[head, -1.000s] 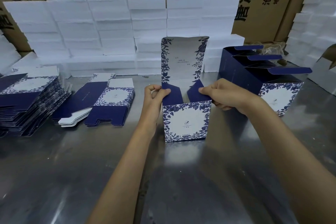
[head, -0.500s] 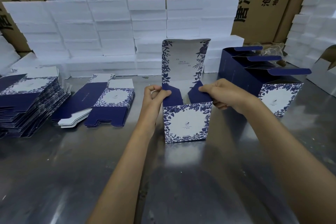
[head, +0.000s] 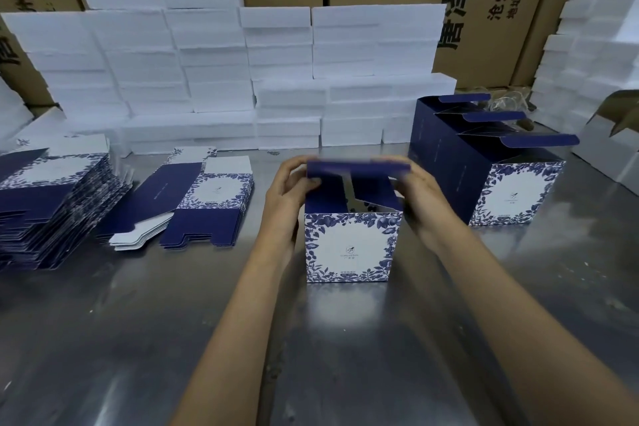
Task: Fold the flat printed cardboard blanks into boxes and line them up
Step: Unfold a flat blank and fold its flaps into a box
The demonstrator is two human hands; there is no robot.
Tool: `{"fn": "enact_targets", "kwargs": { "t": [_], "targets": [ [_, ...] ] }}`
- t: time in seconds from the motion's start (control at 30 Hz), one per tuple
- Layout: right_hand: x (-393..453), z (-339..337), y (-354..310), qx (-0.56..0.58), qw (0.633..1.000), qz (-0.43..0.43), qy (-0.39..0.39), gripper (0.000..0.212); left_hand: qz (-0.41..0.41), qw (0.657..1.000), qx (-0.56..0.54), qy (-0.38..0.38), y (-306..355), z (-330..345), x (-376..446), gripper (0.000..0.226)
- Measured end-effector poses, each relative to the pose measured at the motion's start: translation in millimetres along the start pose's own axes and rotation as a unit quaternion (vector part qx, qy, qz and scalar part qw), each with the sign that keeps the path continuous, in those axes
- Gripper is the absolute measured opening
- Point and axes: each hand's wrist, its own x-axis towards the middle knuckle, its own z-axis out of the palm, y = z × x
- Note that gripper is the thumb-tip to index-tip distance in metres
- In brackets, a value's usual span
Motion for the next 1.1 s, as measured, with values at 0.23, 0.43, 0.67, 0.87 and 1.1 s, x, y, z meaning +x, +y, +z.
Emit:
{"fn": "enact_targets", "kwargs": {
  "t": [0.23, 0.43, 0.67, 0.87, 1.1],
  "targets": [
    [-8, 2, -11, -0.096, 0.995, 0.018, 0.018, 0.015, -0.006, 0.998, 0.057, 0.032, 3, 1, -1, 0.009],
    [9, 16, -34, -0.209, 0.978, 0.027, 0.006, 0.011, -0.103, 0.961, 0.258, 0.002, 36, 20, 16, 0.017],
    [19, 30, -35, -0.282, 0.957, 0.055, -0.035, 0.019, -0.105, 0.941, 0.321, -0.005, 32, 49, 20, 0.018],
    [23, 25, -28, -0.249, 0.967, 0.05, -0.036, 0.017, -0.091, 0.943, 0.319, -0.002, 33, 49, 21, 0.014],
    [21, 26, -30, -0.228, 0.972, 0.056, -0.027, 0.014, -0.092, 0.937, 0.338, 0.01, 34, 50, 22, 0.015]
  ]
}}
